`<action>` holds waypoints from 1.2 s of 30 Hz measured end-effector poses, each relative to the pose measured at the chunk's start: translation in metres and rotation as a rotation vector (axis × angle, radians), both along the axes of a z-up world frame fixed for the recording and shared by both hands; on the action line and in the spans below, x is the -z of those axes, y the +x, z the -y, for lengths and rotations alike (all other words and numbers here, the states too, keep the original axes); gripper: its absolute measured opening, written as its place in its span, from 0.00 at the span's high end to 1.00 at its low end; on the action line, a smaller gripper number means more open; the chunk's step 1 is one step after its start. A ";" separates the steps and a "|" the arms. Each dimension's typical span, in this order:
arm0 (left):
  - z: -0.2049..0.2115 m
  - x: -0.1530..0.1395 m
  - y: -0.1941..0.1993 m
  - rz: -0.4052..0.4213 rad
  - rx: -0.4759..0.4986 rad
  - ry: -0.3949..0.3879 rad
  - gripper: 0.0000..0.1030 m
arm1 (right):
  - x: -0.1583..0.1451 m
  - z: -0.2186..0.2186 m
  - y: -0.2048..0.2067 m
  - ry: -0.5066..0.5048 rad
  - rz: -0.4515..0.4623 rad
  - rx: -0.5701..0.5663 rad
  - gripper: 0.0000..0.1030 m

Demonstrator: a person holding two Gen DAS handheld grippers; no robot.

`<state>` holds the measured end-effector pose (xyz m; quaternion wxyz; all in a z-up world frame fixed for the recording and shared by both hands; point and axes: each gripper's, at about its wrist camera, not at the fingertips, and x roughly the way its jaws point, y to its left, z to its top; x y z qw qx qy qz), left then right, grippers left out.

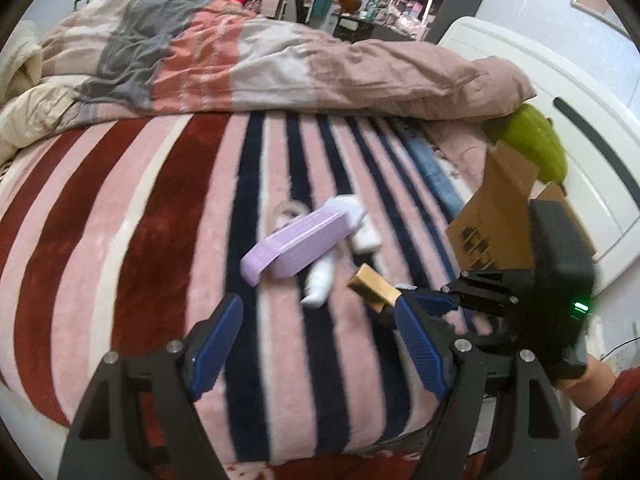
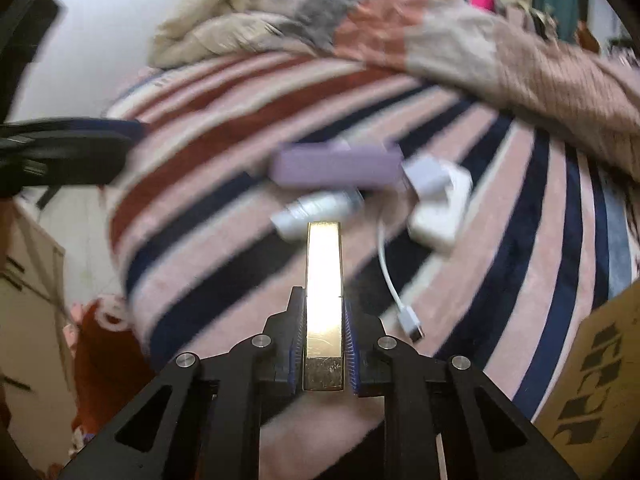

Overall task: Organize rigid objects
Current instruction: 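Lower the gold bar into the cardboard box and open the right gripper, then return the right gripper to the pile and grasp the white pump bottle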

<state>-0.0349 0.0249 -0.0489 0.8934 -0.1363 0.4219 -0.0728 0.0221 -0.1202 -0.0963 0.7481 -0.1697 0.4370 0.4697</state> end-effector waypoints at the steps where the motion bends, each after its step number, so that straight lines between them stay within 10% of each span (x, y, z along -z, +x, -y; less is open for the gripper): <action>1: 0.004 -0.006 0.004 0.016 0.014 -0.016 0.27 | -0.016 0.003 -0.002 0.036 0.014 -0.019 0.87; 5: 0.027 -0.037 0.023 0.089 0.096 -0.084 0.30 | -0.071 0.021 -0.006 0.159 0.075 -0.058 0.87; 12: 0.098 -0.084 0.066 0.169 0.269 -0.083 0.64 | -0.129 0.074 0.014 0.233 0.168 0.030 0.87; 26: 0.251 -0.053 0.157 -0.083 0.489 0.056 0.62 | -0.098 0.191 0.088 0.096 -0.029 0.297 0.87; 36: 0.211 -0.075 0.128 -0.021 0.386 0.070 0.35 | -0.096 0.191 0.080 0.083 -0.060 0.285 0.86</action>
